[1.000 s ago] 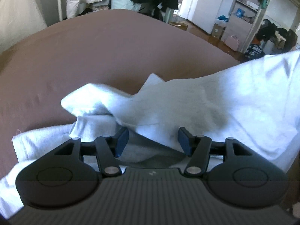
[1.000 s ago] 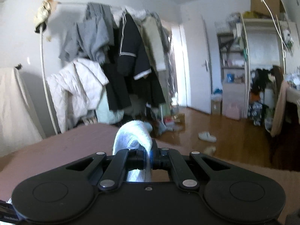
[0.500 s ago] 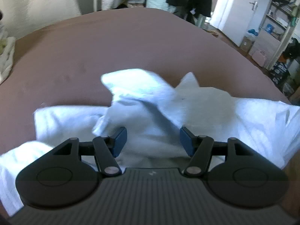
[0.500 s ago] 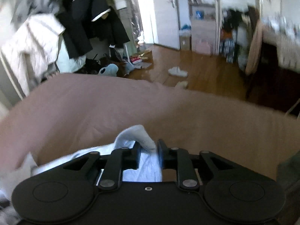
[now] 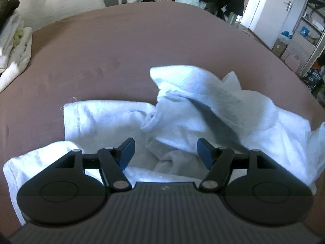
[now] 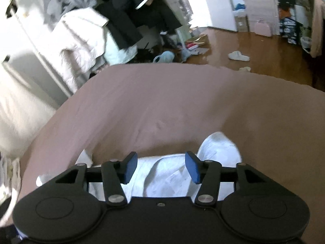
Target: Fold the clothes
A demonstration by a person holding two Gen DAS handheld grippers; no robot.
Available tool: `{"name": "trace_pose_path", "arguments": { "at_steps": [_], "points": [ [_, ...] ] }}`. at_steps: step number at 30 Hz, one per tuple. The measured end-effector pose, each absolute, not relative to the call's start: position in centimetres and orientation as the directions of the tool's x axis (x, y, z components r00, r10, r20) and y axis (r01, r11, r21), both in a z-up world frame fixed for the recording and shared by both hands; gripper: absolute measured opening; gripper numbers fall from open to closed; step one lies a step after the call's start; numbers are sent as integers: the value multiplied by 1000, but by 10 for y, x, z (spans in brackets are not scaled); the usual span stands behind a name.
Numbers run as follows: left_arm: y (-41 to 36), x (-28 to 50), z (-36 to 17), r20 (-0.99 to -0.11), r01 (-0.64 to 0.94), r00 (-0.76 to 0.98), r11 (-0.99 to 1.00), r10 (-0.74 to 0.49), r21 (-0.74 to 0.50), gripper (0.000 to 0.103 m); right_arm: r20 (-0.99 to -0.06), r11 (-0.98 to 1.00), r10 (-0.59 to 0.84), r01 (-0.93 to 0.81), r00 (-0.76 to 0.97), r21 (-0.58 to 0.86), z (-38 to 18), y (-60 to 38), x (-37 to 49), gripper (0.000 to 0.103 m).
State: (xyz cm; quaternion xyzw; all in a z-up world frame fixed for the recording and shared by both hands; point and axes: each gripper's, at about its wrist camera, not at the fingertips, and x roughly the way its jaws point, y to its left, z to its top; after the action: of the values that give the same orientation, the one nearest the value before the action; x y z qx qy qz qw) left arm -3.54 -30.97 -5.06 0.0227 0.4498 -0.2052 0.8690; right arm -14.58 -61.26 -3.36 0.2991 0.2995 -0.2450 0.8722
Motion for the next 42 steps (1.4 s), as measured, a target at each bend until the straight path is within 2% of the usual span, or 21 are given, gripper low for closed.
{"name": "trace_pose_path", "arguments": {
  "at_steps": [3,8,15,20,22,25,30,32,34,37,42],
  "points": [
    [-309,-33,-53,-796,377,493,911,-351,-168,67,-695,758,-153,535,703,373,-38,-602,-131,67],
    [-316,-37,-52,-797,394,487,904,-357,-165,67,-713,787,-121,504,691,356,-43,-591,-127,68],
    [-310,-39,-47,-780,397,511,904,-360,-157,70,-660,711,-129,533,740,459,-41,-612,-149,68],
    [-304,-31,-55,-795,368,493,913,-354,-179,70,-651,741,-13,445,759,503,-47,-605,-132,72],
    [-301,-29,-58,-800,362,489,915,-348,-177,70,-672,786,58,381,738,486,-53,-591,-119,78],
    [-294,-26,-62,-805,348,487,920,-339,-177,71,-708,847,111,306,698,435,-60,-566,-100,78],
    [-283,-16,-66,-806,312,486,929,-337,-200,71,-755,919,98,231,649,318,-78,-535,-65,78],
    [-282,-14,-65,-805,309,488,930,-336,-201,71,-755,946,78,191,651,262,-85,-528,-54,62],
    [-280,-12,-65,-804,307,493,931,-332,-196,71,-744,960,68,159,665,231,-90,-527,-46,10],
    [-276,-9,-60,-792,306,522,937,-315,-171,71,-687,941,52,194,725,276,-86,-541,-46,10],
    [-270,-2,-54,-766,320,561,935,-315,-150,78,-578,914,-128,322,806,247,-63,-563,-69,9]
  ]
}}
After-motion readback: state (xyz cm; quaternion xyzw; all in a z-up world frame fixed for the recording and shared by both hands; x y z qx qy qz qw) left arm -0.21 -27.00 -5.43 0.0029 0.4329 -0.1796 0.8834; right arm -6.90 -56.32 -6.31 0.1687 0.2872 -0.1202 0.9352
